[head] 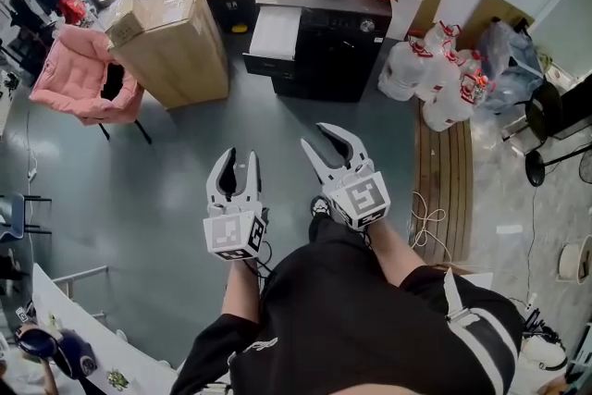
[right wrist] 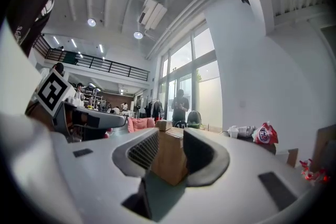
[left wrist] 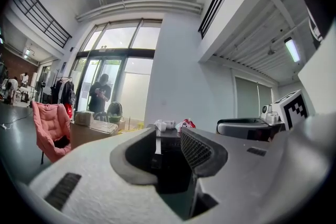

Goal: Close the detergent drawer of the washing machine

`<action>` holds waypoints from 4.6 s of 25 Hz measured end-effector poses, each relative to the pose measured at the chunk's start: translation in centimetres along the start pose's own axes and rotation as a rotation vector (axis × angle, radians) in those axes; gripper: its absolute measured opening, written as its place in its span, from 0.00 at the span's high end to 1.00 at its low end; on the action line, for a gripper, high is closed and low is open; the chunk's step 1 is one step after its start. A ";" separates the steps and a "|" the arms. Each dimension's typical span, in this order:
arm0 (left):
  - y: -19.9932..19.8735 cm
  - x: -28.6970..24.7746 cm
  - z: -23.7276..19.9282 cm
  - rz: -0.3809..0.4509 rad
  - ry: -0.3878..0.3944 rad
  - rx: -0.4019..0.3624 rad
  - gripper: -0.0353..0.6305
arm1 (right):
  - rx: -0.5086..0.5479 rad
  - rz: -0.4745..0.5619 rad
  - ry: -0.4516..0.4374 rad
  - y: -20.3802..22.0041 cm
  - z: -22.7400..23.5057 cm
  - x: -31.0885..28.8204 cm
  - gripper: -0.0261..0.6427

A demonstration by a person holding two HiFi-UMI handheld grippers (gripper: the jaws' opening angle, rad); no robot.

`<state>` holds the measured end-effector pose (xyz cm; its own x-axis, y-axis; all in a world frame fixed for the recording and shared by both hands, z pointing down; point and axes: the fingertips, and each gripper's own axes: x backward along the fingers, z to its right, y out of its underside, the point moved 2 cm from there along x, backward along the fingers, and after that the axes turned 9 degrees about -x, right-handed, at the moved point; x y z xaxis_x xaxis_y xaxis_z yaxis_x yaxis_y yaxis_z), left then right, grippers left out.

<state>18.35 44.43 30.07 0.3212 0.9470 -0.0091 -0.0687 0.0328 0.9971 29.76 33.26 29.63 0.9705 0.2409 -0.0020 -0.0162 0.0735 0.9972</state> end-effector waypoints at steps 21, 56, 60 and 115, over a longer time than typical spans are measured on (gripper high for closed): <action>1.8 -17.3 0.2 -0.101 -0.034 0.025 0.72 | -0.073 -0.050 -0.032 0.9 15.9 -8.9 0.74; 5.8 -33.5 -16.2 -0.125 0.262 0.062 0.73 | -0.104 -0.164 0.223 4.6 17.7 -28.7 0.73; 6.5 -34.4 -17.8 -0.137 0.341 0.056 0.72 | -0.108 -0.186 0.298 5.5 17.3 -29.8 0.73; 30.4 -43.1 -16.2 -0.519 0.480 0.087 0.58 | -0.335 -0.472 0.477 27.5 24.5 -32.0 0.75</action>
<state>-12.85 9.81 59.56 -0.1604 0.8530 -0.4966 0.0623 0.5109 0.8574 4.12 3.91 58.97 0.6839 0.4988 -0.5325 0.2296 0.5456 0.8059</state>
